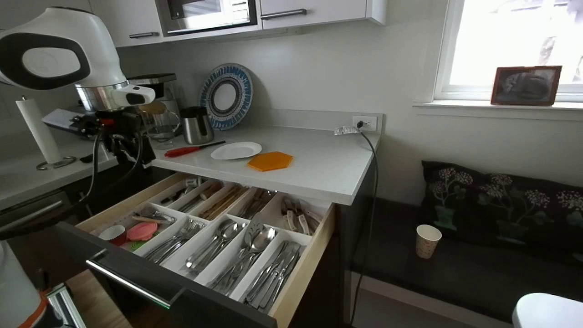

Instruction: Move the orange mat from the counter to the drawer

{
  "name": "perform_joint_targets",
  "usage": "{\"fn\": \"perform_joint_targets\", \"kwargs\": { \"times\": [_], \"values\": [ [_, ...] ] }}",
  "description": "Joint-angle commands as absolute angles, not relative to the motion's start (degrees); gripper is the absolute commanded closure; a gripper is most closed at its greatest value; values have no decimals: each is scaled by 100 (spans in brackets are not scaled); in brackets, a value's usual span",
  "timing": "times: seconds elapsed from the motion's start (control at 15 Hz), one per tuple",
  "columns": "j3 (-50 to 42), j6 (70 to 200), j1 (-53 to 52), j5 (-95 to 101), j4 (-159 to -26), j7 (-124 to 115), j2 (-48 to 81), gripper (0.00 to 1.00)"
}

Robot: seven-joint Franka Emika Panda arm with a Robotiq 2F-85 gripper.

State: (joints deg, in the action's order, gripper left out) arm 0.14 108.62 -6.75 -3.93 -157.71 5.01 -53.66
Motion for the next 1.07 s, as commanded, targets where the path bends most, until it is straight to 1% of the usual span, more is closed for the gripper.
{"fn": "perform_joint_targets", "kwargs": {
  "times": [0.0, 0.4, 1.0],
  "values": [
    [42, 10847, -643, -416, -15758, 521, -5363, 0],
    [42, 10847, -643, -416, -15759, 521, -5363, 0],
    [327, 11717, -665, -824, -14892, -180, -4085, 0]
  ]
}}
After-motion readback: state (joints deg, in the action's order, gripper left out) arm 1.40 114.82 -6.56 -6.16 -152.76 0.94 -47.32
